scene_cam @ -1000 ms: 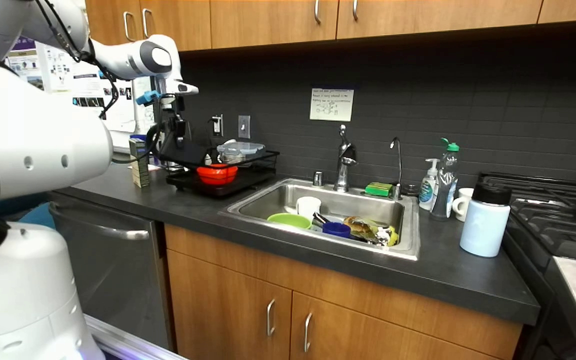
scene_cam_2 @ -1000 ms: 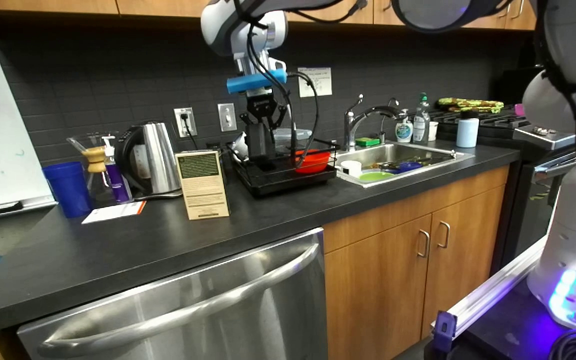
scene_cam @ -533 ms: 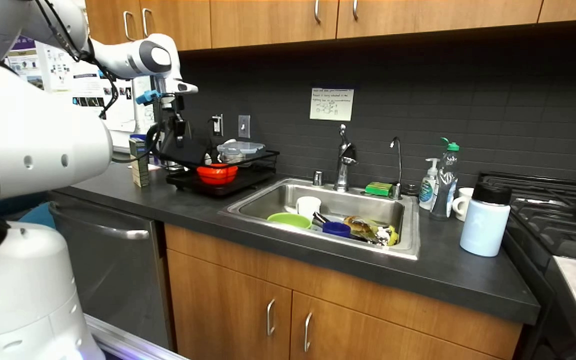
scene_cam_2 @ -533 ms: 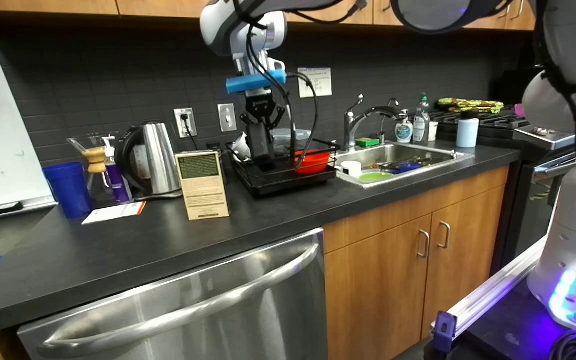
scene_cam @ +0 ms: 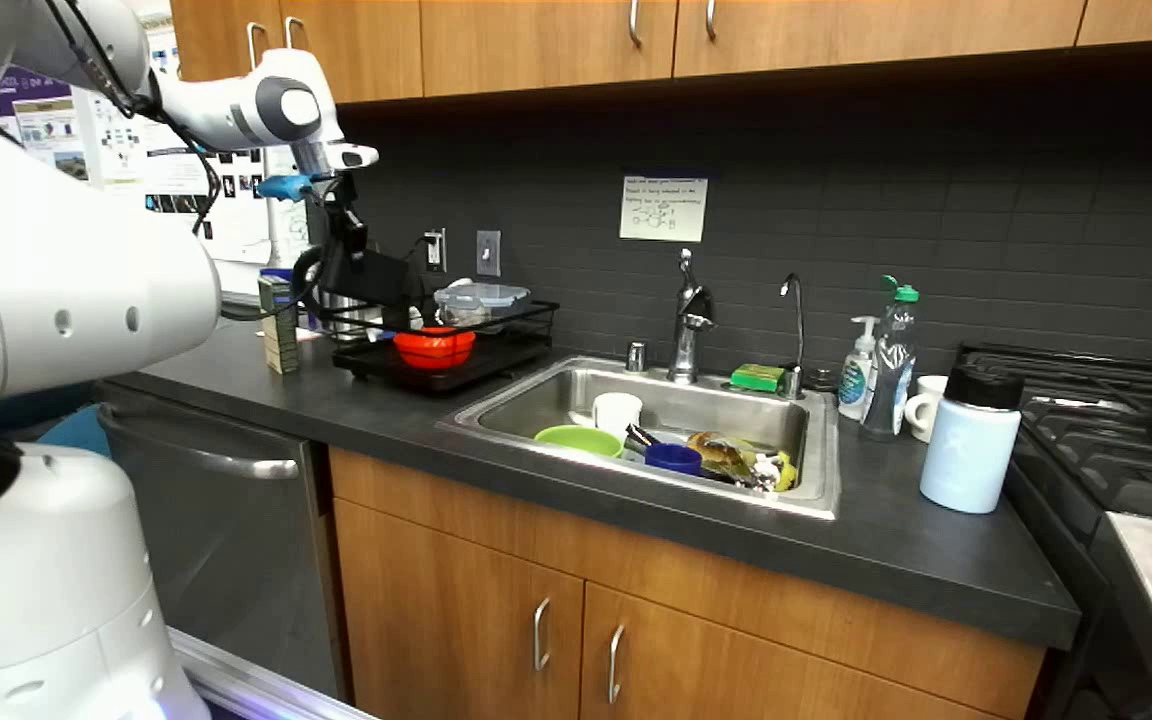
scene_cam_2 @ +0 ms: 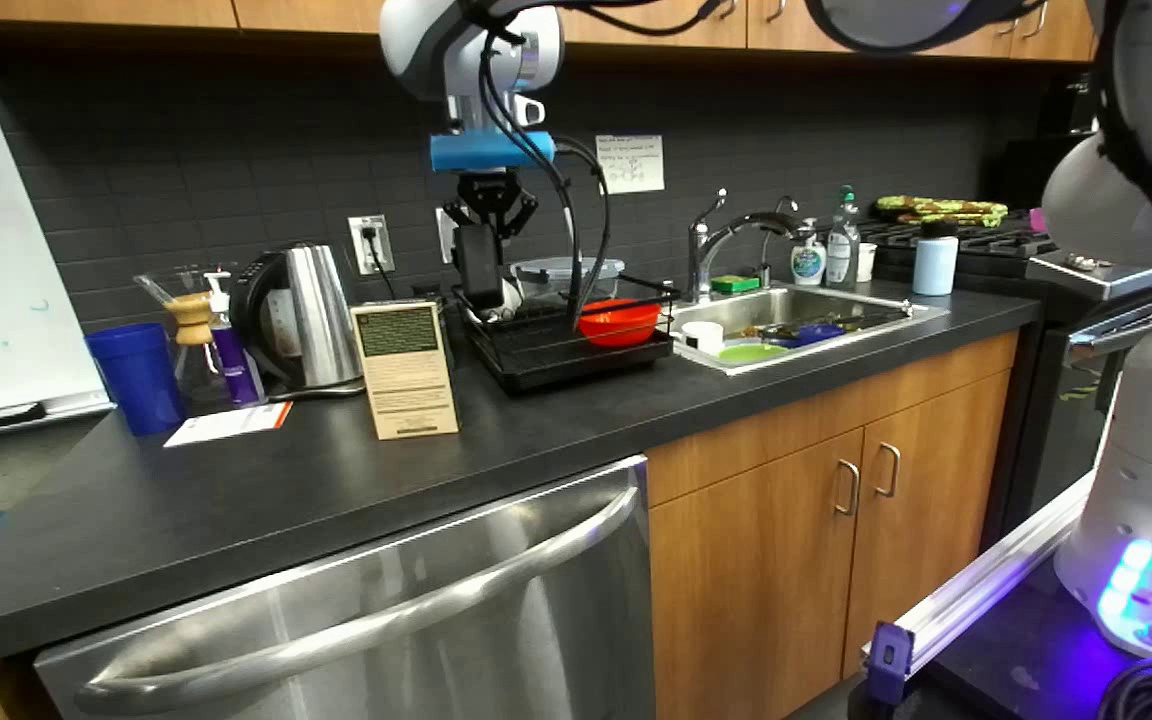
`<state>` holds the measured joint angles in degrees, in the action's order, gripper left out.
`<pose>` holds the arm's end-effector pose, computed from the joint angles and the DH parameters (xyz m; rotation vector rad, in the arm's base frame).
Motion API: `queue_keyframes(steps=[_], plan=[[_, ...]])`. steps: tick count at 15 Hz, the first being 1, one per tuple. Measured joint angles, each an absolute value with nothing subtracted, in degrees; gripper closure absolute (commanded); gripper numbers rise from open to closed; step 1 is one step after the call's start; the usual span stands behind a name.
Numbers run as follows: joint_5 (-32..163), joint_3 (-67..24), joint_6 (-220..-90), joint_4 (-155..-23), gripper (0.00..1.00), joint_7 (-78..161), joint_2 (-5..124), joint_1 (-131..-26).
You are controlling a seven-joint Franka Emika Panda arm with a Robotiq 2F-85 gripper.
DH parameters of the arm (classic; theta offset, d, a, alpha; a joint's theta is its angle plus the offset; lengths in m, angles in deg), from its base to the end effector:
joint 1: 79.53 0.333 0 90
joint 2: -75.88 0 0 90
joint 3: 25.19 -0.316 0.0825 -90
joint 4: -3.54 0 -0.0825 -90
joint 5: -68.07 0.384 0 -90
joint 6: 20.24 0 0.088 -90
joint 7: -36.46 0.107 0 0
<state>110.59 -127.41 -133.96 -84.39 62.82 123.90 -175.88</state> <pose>0.6055 0.3215 0.4576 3.0498 -0.5837 0.4550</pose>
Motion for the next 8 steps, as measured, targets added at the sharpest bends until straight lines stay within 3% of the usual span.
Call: queue_keyframes(steps=[8], plan=[[110.2,-127.15,-154.39,-95.53,0.99,49.41,123.87,-169.26]])
